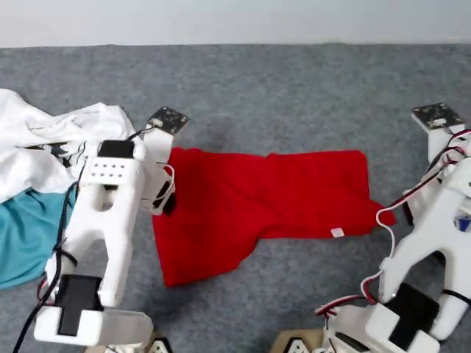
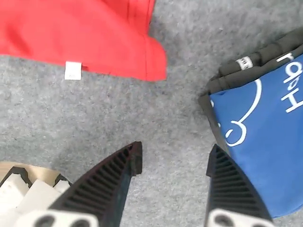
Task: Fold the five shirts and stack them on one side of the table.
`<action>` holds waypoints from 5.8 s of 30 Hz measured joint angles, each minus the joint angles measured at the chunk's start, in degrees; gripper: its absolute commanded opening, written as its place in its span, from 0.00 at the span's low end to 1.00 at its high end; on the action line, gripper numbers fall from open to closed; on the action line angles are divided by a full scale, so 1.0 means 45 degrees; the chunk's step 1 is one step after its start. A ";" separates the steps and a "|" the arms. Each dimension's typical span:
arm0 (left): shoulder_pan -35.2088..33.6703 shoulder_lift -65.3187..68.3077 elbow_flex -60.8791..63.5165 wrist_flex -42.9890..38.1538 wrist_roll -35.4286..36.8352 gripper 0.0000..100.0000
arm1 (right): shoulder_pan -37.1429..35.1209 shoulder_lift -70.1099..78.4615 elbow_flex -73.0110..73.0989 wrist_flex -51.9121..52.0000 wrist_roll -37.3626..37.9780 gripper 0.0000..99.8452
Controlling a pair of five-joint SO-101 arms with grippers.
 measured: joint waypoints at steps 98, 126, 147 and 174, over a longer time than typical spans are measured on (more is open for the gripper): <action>-0.1153 -0.1758 -0.0821 0.0723 0.1016 0.00 | -0.3966 0.3145 0.0000 -0.4650 -0.2481 0.02; -0.2110 -0.1817 -0.0039 -0.0899 0.2110 0.00 | -0.4454 1.4437 -1.0960 -0.6681 -0.2325 0.02; -0.1758 -0.1817 -0.0039 -0.2559 0.3321 0.00 | -0.5138 1.5551 -1.8149 0.0000 -0.2481 0.02; -1.0413 -0.1817 -0.1680 -0.1231 0.2930 0.00 | -1.2327 0.5021 -0.4161 0.0000 -0.1368 0.02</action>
